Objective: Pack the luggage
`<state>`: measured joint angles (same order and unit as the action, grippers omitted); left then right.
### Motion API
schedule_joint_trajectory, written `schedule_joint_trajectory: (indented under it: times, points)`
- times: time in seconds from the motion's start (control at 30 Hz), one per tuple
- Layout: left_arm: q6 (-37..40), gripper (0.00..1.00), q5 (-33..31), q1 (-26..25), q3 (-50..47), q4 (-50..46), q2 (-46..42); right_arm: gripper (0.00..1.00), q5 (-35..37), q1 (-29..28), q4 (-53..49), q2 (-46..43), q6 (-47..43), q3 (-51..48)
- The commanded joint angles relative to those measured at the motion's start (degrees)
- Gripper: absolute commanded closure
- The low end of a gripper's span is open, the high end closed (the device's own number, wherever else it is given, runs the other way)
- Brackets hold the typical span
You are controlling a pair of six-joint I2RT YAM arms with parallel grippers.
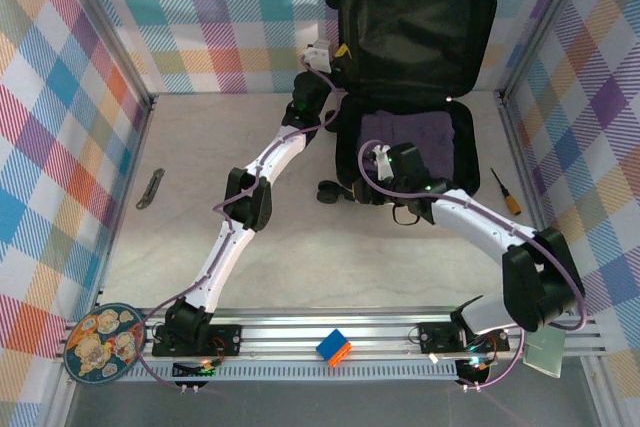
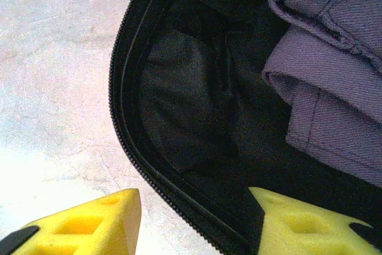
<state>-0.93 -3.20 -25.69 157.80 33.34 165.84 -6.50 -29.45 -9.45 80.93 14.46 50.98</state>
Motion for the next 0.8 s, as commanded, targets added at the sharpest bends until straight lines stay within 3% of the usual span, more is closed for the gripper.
schedule_joint_trajectory:
  times: [0.0,0.07,0.27,0.37,0.77]
  points:
    - [1.3,0.73,-1.2,0.8,2.3,3.8,1.5,0.51,-6.8,-2.2,-7.6,-0.8,0.0,-4.1]
    - [0.3,0.82,-1.0,1.3,2.3,3.4,1.8,0.51,-7.1,-2.5,-7.4,-1.8,0.2,-4.8]
    - [-0.9,0.9,2.3,1.6,0.7,3.9,1.3,0.52,-5.8,-2.6,-7.9,-2.7,0.0,-5.6]
    - [-0.4,0.98,2.2,1.4,-6.9,7.8,-2.6,0.52,-3.7,-2.6,-8.3,-1.7,0.5,-5.6]
    - [0.0,1.0,6.1,-0.3,-27.6,21.2,-17.2,0.57,2.8,-2.6,-7.0,2.4,3.9,-5.5]
